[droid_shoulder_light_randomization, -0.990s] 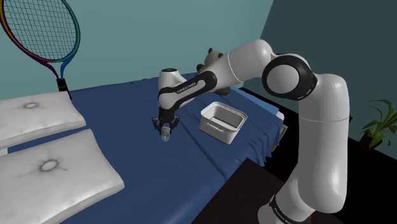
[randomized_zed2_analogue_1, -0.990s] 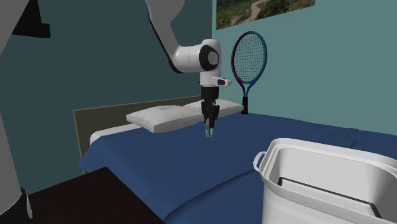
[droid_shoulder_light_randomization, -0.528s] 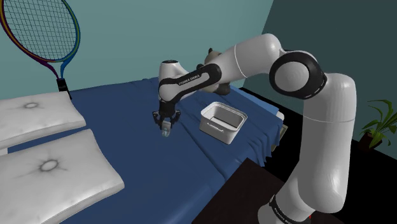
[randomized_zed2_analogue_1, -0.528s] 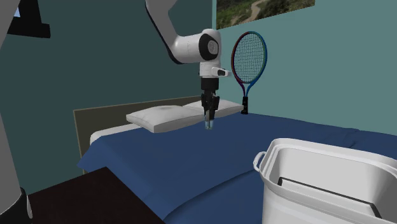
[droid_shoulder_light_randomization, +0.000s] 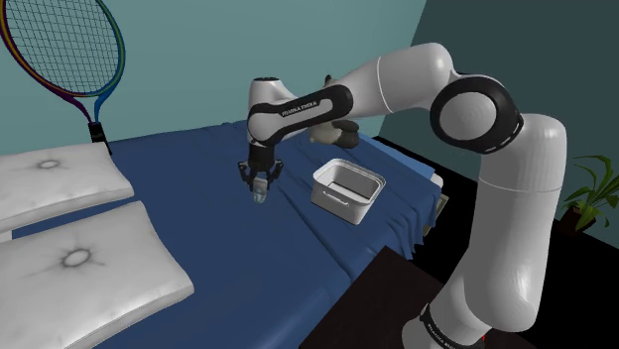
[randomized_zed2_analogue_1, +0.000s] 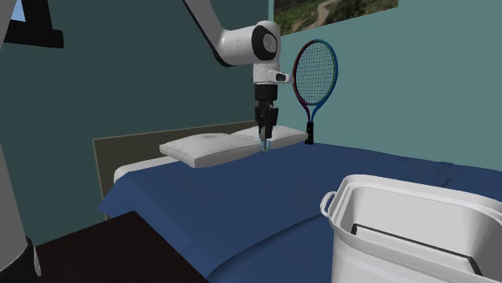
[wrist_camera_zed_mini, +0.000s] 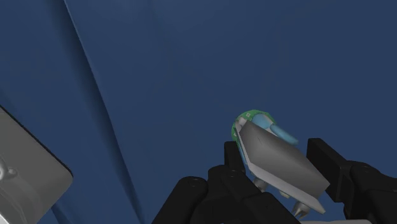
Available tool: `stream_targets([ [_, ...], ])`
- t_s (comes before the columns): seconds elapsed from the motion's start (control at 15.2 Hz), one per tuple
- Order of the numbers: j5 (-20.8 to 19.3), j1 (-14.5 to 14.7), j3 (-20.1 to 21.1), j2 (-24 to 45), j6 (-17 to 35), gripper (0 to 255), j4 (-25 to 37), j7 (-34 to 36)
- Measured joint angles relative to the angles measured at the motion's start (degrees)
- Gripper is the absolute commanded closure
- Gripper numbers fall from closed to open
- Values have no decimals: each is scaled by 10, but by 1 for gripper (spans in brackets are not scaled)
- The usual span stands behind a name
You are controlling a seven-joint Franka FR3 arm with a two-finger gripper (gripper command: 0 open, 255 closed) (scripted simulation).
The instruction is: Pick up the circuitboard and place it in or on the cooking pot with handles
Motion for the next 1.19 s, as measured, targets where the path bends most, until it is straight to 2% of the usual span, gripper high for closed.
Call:
stream_targets([
  [0.86,5,0,2,-36,-86,255,50,-2],
  [1.19,11,-32,-15,-71,-79,255,8,-52],
])
